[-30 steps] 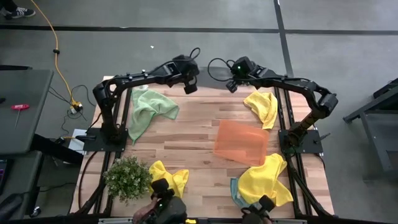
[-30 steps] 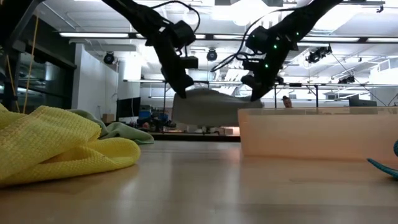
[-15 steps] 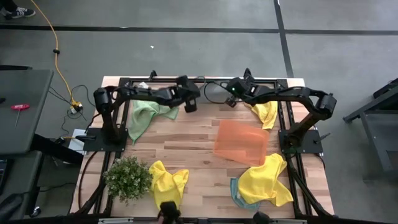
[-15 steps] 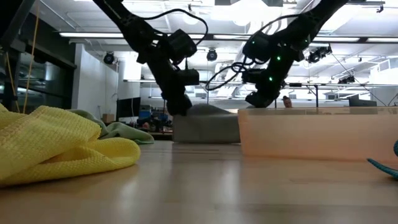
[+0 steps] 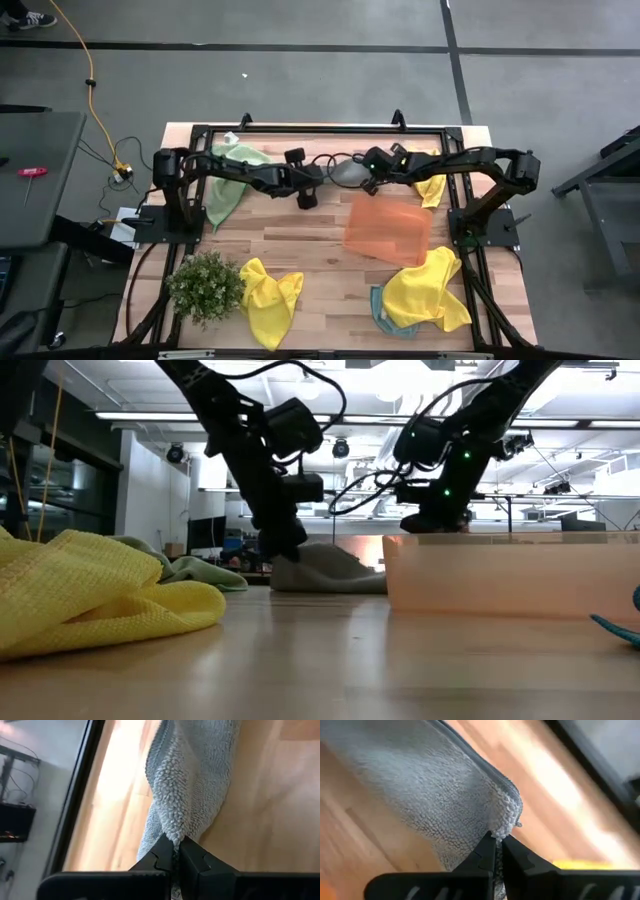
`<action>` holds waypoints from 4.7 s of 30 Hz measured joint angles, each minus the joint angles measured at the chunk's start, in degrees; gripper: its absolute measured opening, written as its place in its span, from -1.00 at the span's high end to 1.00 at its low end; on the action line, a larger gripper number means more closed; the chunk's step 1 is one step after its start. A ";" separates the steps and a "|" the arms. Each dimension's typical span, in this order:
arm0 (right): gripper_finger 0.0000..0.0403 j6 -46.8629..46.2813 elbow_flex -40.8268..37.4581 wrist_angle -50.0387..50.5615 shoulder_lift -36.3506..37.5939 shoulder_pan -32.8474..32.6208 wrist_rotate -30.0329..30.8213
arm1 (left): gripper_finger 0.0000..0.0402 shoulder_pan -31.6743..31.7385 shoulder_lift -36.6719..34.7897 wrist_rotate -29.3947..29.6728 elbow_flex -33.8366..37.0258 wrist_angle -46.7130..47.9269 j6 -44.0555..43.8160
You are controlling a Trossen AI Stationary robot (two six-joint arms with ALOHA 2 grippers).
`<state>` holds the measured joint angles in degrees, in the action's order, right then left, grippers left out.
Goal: Fold microfiber towels
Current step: Fold the gray microfiber towel
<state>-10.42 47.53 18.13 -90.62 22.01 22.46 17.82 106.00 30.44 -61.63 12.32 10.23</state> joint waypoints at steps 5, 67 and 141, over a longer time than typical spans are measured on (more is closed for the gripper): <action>1.00 -8.85 -0.02 4.14 -0.01 2.13 -4.47 | 1.00 1.96 0.00 -2.32 -0.09 2.47 -7.95; 0.41 -13.40 0.02 2.78 -2.02 13.00 -34.98 | 0.34 17.90 5.46 -35.13 -7.10 11.43 -16.24; 0.06 -12.16 0.02 2.55 12.27 21.47 -34.93 | 0.53 17.36 1.66 -32.03 0.07 7.07 -57.88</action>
<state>-22.58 47.55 20.68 -78.35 43.48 -12.47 35.18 107.66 -1.58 -61.56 19.38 -47.65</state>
